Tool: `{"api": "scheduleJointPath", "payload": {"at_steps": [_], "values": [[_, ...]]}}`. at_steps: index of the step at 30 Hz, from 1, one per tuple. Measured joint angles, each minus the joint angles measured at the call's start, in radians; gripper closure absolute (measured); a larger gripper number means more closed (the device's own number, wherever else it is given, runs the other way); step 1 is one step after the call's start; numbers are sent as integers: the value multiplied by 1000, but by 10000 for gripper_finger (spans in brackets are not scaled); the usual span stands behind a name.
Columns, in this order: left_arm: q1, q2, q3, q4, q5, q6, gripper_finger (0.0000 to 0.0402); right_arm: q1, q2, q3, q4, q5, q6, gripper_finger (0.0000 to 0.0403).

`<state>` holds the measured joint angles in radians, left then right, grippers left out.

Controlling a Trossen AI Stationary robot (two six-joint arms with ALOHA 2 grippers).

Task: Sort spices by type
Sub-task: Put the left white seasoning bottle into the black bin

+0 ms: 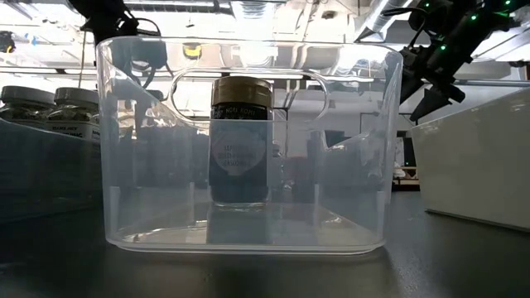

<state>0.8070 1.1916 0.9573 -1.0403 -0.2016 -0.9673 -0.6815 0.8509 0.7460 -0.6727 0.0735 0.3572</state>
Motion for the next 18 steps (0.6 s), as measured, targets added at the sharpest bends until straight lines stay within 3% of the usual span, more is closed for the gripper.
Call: {"api": "scheduleJointPath", "payload": {"at_steps": [18], "values": [[47,153,0,71,-11,58,79,0,0,0,-3,-50,-10,39]]}}
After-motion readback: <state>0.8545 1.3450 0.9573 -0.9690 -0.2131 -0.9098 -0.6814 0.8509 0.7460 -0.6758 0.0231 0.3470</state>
